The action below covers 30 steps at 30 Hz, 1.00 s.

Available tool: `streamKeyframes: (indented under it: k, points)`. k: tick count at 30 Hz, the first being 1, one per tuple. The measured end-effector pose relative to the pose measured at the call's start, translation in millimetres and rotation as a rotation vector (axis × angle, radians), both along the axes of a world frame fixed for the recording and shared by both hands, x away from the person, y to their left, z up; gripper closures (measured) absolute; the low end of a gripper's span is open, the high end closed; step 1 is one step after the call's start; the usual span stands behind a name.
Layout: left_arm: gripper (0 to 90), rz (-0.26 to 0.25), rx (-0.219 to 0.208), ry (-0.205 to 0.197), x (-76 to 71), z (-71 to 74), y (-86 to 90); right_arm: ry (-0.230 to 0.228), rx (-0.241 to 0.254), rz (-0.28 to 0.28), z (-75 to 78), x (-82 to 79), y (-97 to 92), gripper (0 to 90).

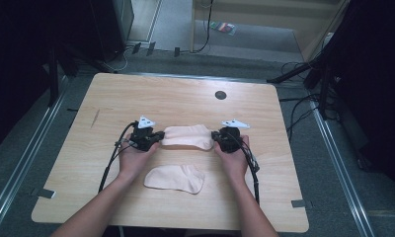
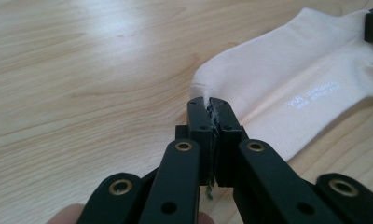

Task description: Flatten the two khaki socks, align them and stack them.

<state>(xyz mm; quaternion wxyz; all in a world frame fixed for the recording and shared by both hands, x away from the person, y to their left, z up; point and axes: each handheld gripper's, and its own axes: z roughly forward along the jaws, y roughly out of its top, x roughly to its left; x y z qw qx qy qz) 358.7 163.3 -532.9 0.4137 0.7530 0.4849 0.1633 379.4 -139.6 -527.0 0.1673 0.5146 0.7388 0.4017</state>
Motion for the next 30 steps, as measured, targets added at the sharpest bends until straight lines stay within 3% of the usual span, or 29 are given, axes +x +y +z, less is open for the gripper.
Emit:
streamKeyframes:
  k: [6, 11, 15, 16, 24, 30]
  points:
    - [90.0, -0.006, -0.023, -0.04, -13.4, 10.2, 13.6, -0.034, 0.041, 0.019, 18.0, -15.5, -2.3, 87.3]
    - [90.0, -0.009, -0.044, -0.068, -30.2, 19.0, 25.3, -0.034, 0.048, 0.042, 25.0, -29.3, 2.2, 87.5]
    - [90.0, -0.026, -0.05, -0.083, -47.1, 22.7, 33.9, -0.039, 0.061, 0.06, 29.6, -43.6, 4.4, 87.6]
    - [90.0, -0.037, -0.051, -0.088, -57.2, 22.6, 37.4, -0.038, 0.069, 0.072, 31.5, -51.3, 5.1, 87.7]
    - [90.0, -0.059, -0.054, -0.092, -90.9, 20.5, 45.9, -0.025, 0.071, 0.112, 29.1, -80.6, 8.5, 87.7]
    - [90.0, -0.086, -0.023, -0.091, -118.1, 19.3, 46.3, -0.007, 0.071, 0.137, 23.9, -109.9, 5.0, 87.7]
